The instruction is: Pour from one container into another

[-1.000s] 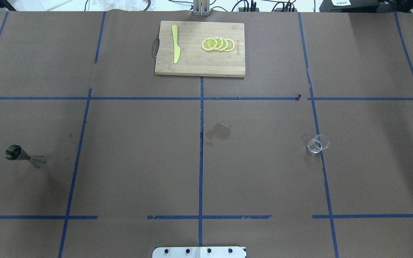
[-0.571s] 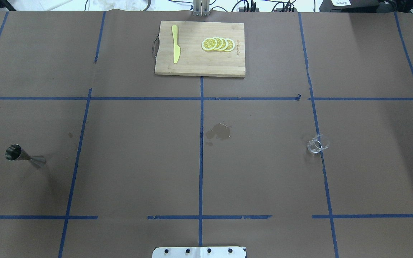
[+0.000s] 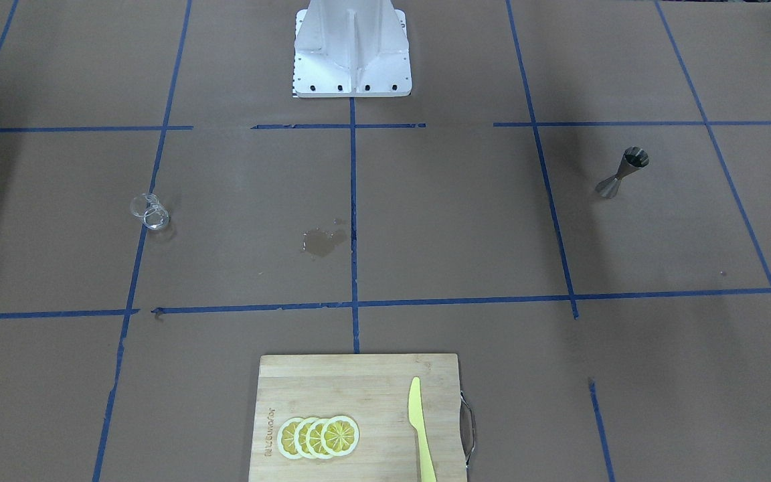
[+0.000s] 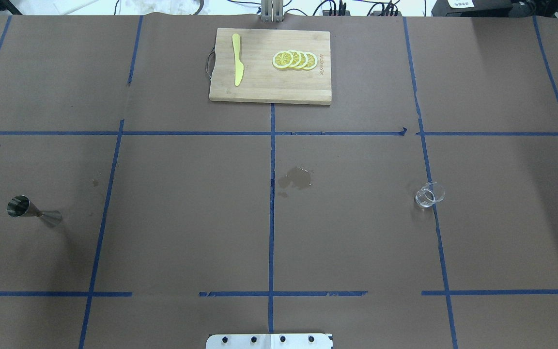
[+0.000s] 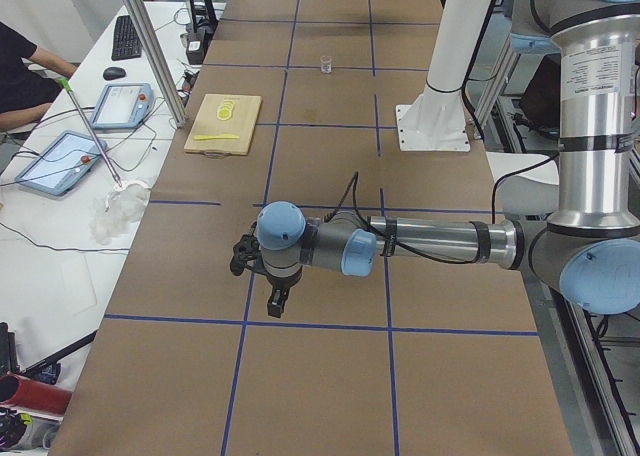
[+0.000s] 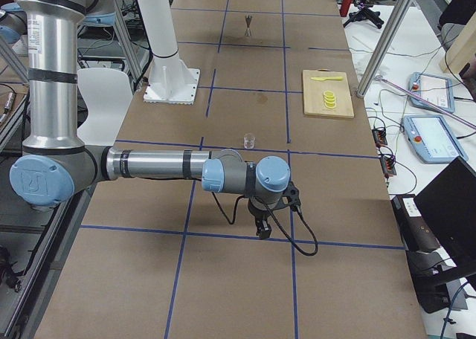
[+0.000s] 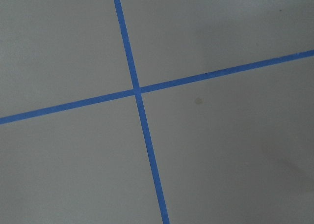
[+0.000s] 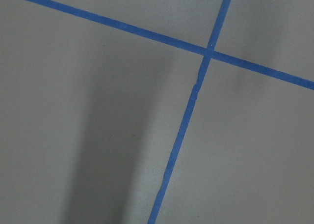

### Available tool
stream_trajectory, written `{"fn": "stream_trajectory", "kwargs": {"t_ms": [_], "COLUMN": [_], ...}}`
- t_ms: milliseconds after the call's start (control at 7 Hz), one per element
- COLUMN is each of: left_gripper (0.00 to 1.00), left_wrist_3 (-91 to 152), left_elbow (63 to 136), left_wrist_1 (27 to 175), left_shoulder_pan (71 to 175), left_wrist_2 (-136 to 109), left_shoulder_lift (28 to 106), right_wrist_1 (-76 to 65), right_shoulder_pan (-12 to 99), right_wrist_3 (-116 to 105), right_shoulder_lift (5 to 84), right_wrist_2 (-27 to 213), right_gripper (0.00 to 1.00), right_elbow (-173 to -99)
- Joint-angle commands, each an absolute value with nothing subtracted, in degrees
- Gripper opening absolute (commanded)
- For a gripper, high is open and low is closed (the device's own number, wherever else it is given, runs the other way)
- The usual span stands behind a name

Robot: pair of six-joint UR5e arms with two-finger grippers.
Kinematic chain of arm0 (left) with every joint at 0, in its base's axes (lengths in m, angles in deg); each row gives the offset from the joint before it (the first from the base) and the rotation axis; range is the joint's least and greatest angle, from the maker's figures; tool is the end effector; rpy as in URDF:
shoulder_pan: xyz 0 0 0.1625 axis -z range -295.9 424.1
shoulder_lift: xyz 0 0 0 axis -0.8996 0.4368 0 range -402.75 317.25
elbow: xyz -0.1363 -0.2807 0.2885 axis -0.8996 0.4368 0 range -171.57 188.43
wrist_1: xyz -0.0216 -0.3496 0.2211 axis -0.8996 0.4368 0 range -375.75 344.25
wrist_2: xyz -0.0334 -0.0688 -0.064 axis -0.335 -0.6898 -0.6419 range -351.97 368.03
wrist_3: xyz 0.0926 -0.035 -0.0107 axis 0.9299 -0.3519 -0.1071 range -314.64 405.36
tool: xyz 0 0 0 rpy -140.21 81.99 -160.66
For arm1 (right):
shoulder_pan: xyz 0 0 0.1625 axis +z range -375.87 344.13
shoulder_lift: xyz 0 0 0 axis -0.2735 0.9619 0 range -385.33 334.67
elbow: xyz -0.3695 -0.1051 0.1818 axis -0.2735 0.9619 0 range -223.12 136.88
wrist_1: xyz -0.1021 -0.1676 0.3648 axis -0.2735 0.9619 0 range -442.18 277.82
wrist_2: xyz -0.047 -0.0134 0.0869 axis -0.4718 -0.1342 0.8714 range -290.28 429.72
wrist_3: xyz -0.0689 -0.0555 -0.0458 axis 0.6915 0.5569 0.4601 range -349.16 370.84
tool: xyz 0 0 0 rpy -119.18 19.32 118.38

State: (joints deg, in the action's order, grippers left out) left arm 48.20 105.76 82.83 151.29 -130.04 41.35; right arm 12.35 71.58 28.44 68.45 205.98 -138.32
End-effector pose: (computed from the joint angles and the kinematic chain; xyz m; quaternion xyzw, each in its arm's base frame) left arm -0.0366 -0.4605 0.6236 0.0797 0.4057 0.0804 0.9070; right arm 0.0409 -0.4622 0.6511 0.0268 -0.3925 -0.1503 0.9070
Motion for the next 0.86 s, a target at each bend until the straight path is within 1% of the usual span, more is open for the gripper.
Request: {"fn": "stream_trajectory", "kwargs": {"t_ms": [0, 714], "left_gripper": [1.0, 1.0], "left_wrist_3": [48.1, 48.0], "left_elbow": [105.8, 105.2], "left_wrist_1": [82.9, 82.3], "left_shoulder_pan": [151.2, 150.7], "left_wrist_2": [-130.0, -129.6], "left_shoulder_lift": [41.4, 40.9], "right_wrist_1": [12.3, 12.4], "right_shoulder_pan": [71.6, 71.6], "right_wrist_3": [28.4, 28.4], "right_shoulder_lift": [68.1, 67.6], "right_wrist_2": [206.0, 205.9], "right_gripper": [1.0, 1.0], "right_elbow": [-137.5, -137.2]}}
